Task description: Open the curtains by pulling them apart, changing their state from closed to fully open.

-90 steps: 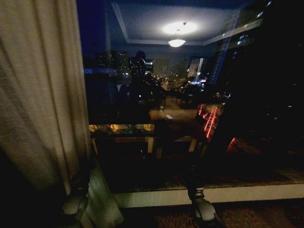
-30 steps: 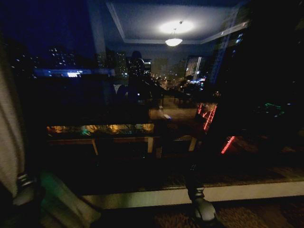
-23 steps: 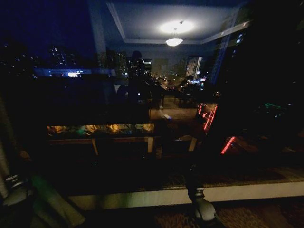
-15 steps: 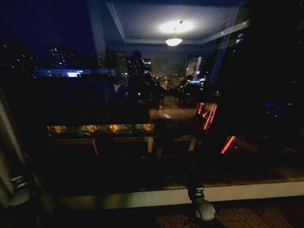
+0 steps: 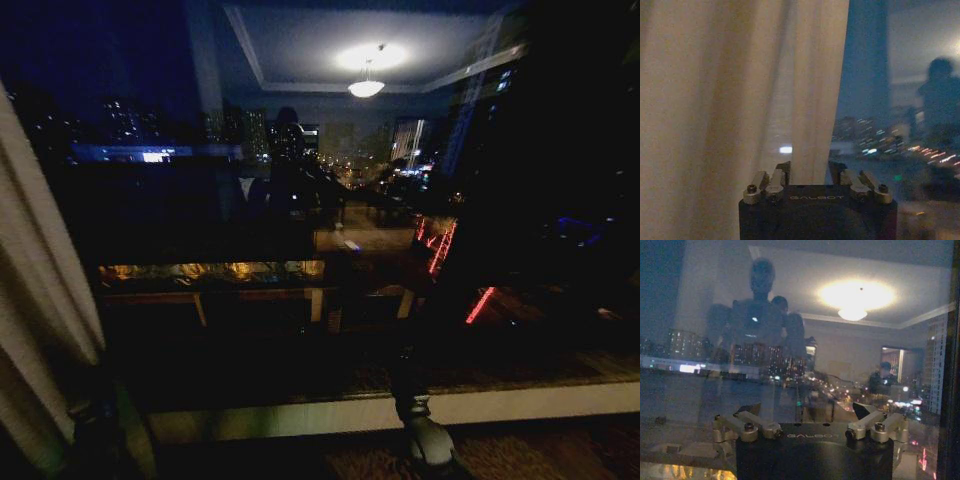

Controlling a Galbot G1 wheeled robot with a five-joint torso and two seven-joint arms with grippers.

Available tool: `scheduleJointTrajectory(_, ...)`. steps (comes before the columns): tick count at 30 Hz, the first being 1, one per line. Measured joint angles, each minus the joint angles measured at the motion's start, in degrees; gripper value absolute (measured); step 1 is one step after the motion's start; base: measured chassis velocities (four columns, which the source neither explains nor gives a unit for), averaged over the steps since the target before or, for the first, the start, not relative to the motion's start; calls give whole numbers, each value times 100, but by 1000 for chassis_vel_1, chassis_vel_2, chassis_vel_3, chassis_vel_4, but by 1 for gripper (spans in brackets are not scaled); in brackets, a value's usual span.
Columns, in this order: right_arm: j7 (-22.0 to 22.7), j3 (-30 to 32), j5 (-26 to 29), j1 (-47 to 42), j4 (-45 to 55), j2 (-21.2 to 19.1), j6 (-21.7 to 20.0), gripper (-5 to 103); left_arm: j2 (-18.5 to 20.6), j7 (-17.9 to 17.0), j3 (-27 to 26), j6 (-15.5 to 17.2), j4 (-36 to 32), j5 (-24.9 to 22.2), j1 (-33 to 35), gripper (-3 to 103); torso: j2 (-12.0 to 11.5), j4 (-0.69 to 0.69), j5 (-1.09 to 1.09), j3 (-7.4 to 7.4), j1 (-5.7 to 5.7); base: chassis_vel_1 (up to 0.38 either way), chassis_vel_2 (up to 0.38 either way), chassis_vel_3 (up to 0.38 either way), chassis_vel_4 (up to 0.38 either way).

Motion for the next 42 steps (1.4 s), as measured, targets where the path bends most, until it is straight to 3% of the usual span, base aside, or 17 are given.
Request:
scheduleJointTrajectory(1,1,1,0,0,0,0,0,100,-44,96,43,-25,-213,-66,137,50,0,-1,2,0,0,0,0,0,0)
scheduleJointTrajectory(3,1,0,0,0,0,0,0,100,-70,154,73,-40,-330,-98,218,50,0,-1,1,0,0,0,0,0,0)
scheduleJointTrajectory(5,0,1,0,0,0,0,0,100,-190,376,202,-89,-829,-141,583,62,0,-1,1,0,0,0,0,0,0)
scheduleJointTrajectory(9,0,0,0,0,0,0,0,100,-344,457,390,-107,-1264,-99,912,72,0,0,0,0,0,0,0,0,0)
scheduleJointTrajectory(10,0,0,0,0,0,0,0,100,-431,475,509,-124,-1454,-43,1065,83,0,0,0,-1,0,0,0,0,0)
scheduleJointTrajectory(12,0,0,0,0,0,0,0,100,-469,494,571,-141,-1523,-12,1130,83,0,0,1,-1,0,0,0,0,0)
scheduleJointTrajectory(14,0,0,0,0,0,0,0,100,-556,592,690,-243,-1599,110,1231,93,0,0,1,0,0,0,0,0,0)
scheduleJointTrajectory(15,0,0,0,0,0,0,0,100,-556,592,690,-243,-1599,110,1231,93,0,0,1,0,0,0,0,0,0)
scheduleJointTrajectory(17,1,1,0,0,0,0,0,100,-625,712,778,-559,-1497,354,1246,99,0,-1,0,0,0,0,0,0,0)
scheduleJointTrajectory(22,0,1,0,0,0,0,0,100,-645,1133,775,-701,-1230,273,1158,100,0,0,-2,0,0,0,0,0,0)
scheduleJointTrajectory(30,0,1,0,0,0,0,0,100,-556,1676,488,-263,-849,-336,882,100,0,-1,-2,0,0,0,0,0,0)
scheduleJointTrajectory(42,0,0,0,0,0,0,0,100,-548,1676,493,-54,-846,-460,783,100,0,-1,-1,0,0,0,0,0,0)
